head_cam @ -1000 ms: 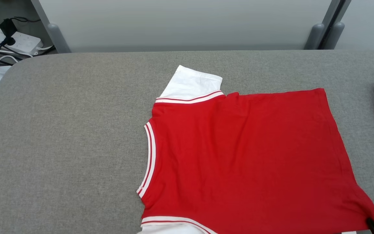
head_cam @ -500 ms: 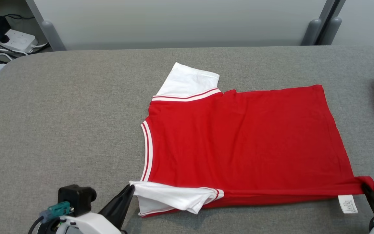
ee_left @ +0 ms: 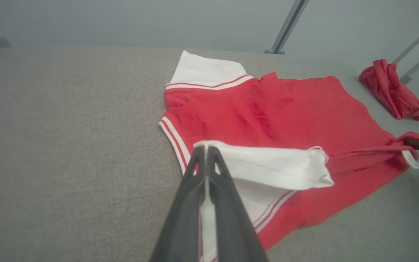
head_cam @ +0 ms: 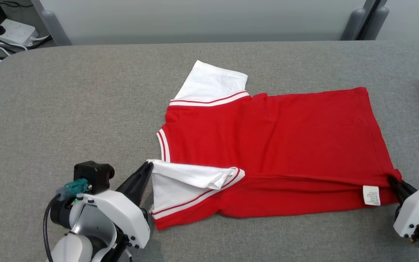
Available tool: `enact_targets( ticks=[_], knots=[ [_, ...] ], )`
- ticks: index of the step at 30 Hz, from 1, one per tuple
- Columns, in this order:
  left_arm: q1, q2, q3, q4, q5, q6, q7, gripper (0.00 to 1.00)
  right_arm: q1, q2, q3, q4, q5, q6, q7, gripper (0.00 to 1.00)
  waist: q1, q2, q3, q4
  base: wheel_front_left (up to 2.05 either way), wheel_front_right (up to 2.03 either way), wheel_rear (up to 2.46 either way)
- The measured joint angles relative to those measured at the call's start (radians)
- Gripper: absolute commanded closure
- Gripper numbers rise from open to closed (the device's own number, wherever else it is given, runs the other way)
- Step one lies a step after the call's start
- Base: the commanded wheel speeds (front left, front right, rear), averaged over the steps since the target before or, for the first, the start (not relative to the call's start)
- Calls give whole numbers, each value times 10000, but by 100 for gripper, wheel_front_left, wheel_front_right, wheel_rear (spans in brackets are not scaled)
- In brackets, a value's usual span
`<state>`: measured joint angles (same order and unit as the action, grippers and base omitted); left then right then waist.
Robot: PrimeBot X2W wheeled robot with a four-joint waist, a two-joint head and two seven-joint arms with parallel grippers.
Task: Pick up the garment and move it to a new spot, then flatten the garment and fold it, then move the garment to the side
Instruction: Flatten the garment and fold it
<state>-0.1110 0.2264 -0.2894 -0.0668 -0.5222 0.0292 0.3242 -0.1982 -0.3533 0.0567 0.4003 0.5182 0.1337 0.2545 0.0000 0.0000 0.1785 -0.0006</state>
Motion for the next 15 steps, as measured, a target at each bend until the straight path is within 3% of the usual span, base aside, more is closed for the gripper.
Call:
enact_targets(
  ticks=[15],
  knots=[
    [-2140, -403, -337, 2648, 489, -474, -1041, 100, -2213, -196, 1419, 2437, 470, 0, -959, 100, 0, 0, 562, -82, 0, 0, 0]
  ],
)
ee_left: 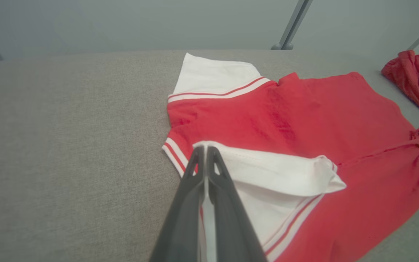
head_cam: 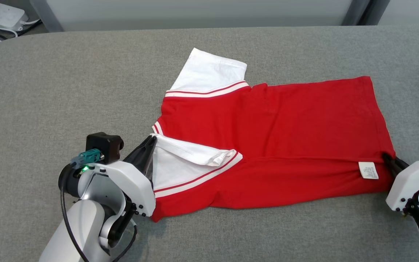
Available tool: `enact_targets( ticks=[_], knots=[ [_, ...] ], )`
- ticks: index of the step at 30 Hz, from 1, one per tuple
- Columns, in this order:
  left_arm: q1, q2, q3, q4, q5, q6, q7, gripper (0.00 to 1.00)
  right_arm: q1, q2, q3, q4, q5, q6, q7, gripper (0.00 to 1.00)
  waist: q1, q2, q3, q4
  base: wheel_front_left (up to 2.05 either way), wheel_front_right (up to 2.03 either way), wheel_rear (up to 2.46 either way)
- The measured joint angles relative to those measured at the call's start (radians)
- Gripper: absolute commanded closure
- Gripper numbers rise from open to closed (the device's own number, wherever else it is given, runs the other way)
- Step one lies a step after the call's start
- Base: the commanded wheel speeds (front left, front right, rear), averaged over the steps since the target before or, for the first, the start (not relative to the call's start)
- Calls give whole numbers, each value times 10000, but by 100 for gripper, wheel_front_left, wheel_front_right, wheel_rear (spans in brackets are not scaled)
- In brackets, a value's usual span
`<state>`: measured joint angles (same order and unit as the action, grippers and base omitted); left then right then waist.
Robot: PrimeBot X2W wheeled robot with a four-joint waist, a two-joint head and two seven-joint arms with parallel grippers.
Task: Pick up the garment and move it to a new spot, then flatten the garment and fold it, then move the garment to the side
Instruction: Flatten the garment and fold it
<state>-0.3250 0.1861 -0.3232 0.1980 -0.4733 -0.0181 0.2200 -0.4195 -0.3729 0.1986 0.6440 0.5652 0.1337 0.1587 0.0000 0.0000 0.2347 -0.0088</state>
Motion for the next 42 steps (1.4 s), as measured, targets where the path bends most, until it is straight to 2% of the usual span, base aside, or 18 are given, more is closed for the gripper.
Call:
enact_targets(
  ticks=[12, 17, 18, 20, 21, 22, 23, 24, 25, 33, 36, 42],
  knots=[
    [-1033, -188, -349, 1755, 510, -173, -1062, 100, -1034, -92, 1022, 1195, 506, 0, -805, 100, 0, 0, 312, 7, 0, 0, 0],
    [-1535, -487, -560, 2821, 606, -313, -1557, 100, -1361, -174, 1517, 1586, 805, 0, -988, 100, 0, 0, 363, 29, 0, 0, 0],
    [-1595, -493, -571, 2978, 616, -349, -1655, 100, -1431, -184, 1620, 1676, 863, 0, -1028, 97, 0, 0, 366, 24, 0, 0, 0],
    [-1728, -533, -621, 3327, 616, -360, -1735, 100, -1511, -186, 1747, 1789, 932, 0, -1081, 84, 0, 0, 368, 7, 0, 0, 0],
    [-1788, -568, -631, 3480, 616, -399, -1825, 91, -1532, -192, 1818, 1816, 993, 0, -1147, 68, -1, 0, 366, -7, 0, 0, 0],
    [-1835, -619, -635, 3643, 614, -433, -1908, 70, -1567, -194, 1923, 1847, 1053, 0, -1168, 47, 0, 0, 360, -23, 0, 0, 0],
    [-1894, -673, -650, 3806, 616, -435, -1967, 53, -1621, -196, 1996, 1887, 1080, 0, -1202, 5, 0, 0, 352, -42, 0, 0, 0],
    [-1959, -719, -660, 3939, 616, -433, -2059, 14, -1660, -196, 2042, 1941, 1080, 0, -1273, 0, 0, 0, 343, -62, 0, 0, 0],
    [-1998, -740, -660, 4023, 616, -433, -2153, 0, -1669, -192, 2075, 2006, 1080, 0, -1354, 0, 0, 0, 331, -81, 0, 0, 0],
    [-2147, -780, -502, 4301, 552, -422, -2961, 0, -1662, -180, 2263, 2127, 1020, -2, -2629, 0, 0, 0, 89, -171, 0, 0, 0],
    [-2081, -759, -261, 3942, 451, -234, -3434, 0, -1643, -182, 2207, 2042, 694, -2, -3469, 0, 0, 0, -103, -190, 0, 0, 0],
    [-891, -731, 142, 2721, 295, 63, -4320, 0, -1014, -17, 1233, 1432, -324, -2, -3990, 0, 0, 0, -562, -227, 0, 0, 0]
  ],
)
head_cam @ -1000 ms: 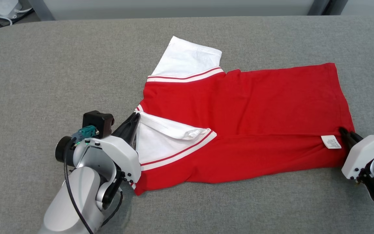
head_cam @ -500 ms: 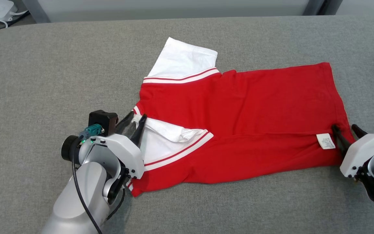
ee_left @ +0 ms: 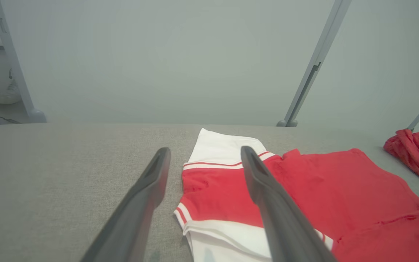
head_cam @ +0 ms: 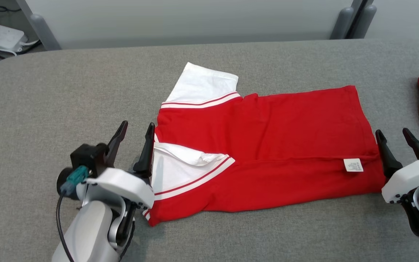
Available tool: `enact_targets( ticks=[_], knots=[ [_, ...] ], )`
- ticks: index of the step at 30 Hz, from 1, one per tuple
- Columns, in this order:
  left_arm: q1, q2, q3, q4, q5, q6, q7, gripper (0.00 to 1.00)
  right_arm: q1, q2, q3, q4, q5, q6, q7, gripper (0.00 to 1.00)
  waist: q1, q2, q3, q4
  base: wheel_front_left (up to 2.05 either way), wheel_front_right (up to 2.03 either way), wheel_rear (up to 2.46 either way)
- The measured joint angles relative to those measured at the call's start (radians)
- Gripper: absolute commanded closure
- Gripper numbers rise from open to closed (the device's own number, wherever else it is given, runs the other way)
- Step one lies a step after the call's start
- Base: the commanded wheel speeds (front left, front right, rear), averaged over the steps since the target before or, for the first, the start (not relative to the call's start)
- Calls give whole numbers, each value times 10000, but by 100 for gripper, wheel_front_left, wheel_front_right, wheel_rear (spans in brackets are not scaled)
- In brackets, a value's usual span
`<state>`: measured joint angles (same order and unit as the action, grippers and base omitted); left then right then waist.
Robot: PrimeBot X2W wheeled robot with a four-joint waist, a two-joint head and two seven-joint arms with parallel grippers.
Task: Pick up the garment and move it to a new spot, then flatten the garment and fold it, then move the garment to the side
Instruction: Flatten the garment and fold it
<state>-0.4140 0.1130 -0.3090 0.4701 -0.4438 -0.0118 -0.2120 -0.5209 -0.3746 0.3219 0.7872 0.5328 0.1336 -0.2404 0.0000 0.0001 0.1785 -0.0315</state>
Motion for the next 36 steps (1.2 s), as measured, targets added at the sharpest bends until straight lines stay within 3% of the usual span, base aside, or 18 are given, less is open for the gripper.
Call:
enact_targets(
  ticks=[6, 10, 19, 29, 36],
  knots=[
    [1473, 10, 320, -1241, -50, 495, -280, 0, 1656, 784, -2186, -2545, -1478, 2, -81, 0, 0, 0, -396, 5, 0, 0, 0],
    [2306, 0, 316, -1797, -50, 577, -355, 0, 2918, 1340, -2715, -3239, -2094, 2, -81, 0, 0, 0, -572, 62, 0, 0, 0],
    [3539, 10, -201, -1837, -81, 593, 437, 0, 3679, 1745, -2922, -3628, -2276, 2, -81, 0, 0, 0, -686, 123, 0, 0, 0],
    [3687, 21, -506, -1290, -339, 934, 2029, 0, 3673, 1718, -2911, -3852, -2251, 2, -81, 0, 0, 0, -543, 95, 0, 0, 0],
    [3684, -23, -654, -1058, -470, 1024, 2303, 0, 3673, 1615, -2890, -3860, -2220, 2, -81, 0, 0, 0, -518, 3, 0, 0, 0]
  ],
)
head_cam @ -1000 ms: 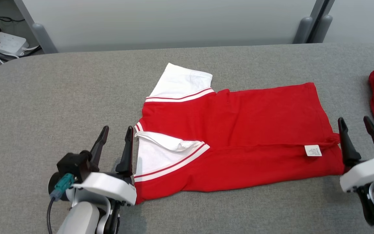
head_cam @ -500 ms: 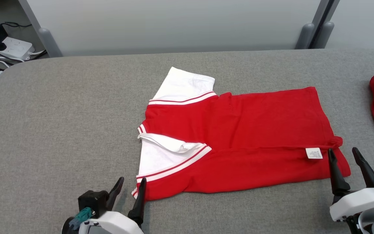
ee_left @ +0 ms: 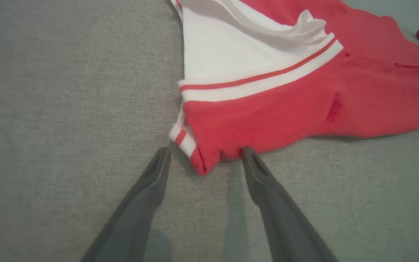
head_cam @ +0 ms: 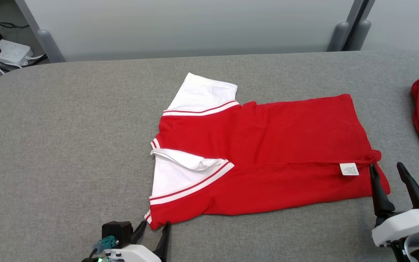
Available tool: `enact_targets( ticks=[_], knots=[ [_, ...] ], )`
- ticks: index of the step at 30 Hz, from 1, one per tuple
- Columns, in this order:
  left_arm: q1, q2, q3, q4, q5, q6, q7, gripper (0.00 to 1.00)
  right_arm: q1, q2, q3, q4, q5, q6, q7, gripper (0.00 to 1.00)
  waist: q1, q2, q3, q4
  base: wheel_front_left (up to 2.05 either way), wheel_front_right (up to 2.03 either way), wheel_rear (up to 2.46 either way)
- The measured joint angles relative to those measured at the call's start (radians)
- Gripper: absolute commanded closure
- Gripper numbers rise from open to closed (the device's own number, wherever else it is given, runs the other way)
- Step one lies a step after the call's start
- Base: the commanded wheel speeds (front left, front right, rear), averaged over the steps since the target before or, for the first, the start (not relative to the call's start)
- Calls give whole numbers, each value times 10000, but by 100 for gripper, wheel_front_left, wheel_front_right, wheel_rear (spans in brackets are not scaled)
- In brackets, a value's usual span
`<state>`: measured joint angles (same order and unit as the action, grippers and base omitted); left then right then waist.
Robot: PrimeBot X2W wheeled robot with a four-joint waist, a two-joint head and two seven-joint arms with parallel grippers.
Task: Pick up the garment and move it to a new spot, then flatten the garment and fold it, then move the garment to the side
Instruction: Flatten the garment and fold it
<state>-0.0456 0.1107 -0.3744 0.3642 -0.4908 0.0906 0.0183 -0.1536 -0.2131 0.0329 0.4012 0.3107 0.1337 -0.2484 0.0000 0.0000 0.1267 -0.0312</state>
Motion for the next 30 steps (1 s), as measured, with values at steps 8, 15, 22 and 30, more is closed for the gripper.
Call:
enact_targets(
  ticks=[8, 15, 22, 30],
  knots=[
    [-32, 25, -82, 59, -117, -119, -102, 100, 25, -151, 176, 382, 313, 0, 0, 0, 0, 0, -41, -30, 0, 0, 0],
    [-31, 178, -69, -75, -132, -203, -77, 100, 110, -244, 453, 792, 654, 0, 2, 0, -1, 0, -81, 78, 0, 0, 0],
    [-19, 422, -2, -504, -215, -190, 169, 100, 67, -426, 679, 1684, 1434, 0, 2, 0, 0, 1, -5, 235, 0, 0, 0],
    [-22, 627, -8, -742, -217, -186, 268, 100, -712, -543, 1030, 3103, 2219, 0, 17, 0, -1, 0, 238, 382, 0, 0, 0]
  ],
)
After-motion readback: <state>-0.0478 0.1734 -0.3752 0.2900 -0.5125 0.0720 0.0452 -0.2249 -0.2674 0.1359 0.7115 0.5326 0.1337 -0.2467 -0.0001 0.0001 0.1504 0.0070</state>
